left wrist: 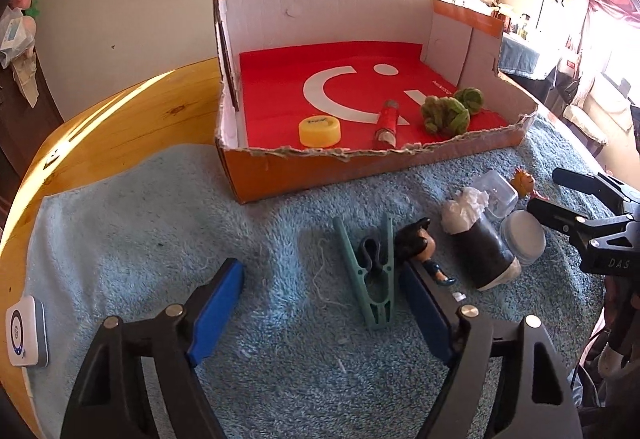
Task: Organize objects
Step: 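Move the left tool to the green clothespin while the right tool approaches the pink-dress figurine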
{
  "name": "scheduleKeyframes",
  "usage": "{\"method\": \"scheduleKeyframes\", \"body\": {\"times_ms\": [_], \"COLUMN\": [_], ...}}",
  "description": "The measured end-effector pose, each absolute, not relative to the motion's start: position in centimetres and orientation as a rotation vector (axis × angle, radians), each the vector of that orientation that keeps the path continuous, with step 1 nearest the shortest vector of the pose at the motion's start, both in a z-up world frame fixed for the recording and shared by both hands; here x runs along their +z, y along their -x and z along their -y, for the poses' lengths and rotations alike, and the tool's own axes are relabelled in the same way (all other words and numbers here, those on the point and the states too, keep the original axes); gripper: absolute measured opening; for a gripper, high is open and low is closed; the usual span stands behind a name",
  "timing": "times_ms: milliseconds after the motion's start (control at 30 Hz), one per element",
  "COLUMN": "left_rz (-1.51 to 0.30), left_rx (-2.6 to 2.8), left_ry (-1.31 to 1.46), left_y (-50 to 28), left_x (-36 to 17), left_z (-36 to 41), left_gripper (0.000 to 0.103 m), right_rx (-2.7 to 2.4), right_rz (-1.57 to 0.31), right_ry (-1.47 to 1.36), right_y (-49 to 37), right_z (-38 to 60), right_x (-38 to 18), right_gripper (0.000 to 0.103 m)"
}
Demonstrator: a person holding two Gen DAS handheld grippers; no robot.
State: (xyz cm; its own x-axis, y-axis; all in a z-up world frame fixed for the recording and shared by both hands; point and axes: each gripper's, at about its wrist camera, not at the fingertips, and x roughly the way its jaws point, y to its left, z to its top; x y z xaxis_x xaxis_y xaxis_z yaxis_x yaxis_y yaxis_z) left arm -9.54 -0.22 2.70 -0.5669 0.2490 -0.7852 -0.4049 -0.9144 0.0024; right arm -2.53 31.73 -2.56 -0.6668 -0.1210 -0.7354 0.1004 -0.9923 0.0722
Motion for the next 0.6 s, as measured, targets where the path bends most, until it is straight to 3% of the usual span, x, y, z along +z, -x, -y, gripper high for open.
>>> {"method": "scheduleKeyframes", "body": {"times_ms": [200, 533, 600], "left_rz": [-0.251, -0.179, -0.158], "left_rx": [2.462, 2.424, 2.412], "left_ry": [1.186, 1.145, 1.141], "left_y": [9.8, 9.5, 9.4], "left_x": [2.6, 2.7, 2.7], "left_z": [0.1, -0.2, -0.1], "left_gripper": [0.075, 0.052, 0.052], "right_rx": [-2.741, -2.711, -2.710], "right_rz": [0.041, 0.019, 0.014], "right_ry": [-1.229, -1.201, -1.180], "right_y": [3.0, 3.3, 3.1], "right_z": [-31.6, -30.6, -30.4], "right_x": [-2.5, -2.3, -2.3], "right_gripper": [0.094, 0.069, 0.061]}}
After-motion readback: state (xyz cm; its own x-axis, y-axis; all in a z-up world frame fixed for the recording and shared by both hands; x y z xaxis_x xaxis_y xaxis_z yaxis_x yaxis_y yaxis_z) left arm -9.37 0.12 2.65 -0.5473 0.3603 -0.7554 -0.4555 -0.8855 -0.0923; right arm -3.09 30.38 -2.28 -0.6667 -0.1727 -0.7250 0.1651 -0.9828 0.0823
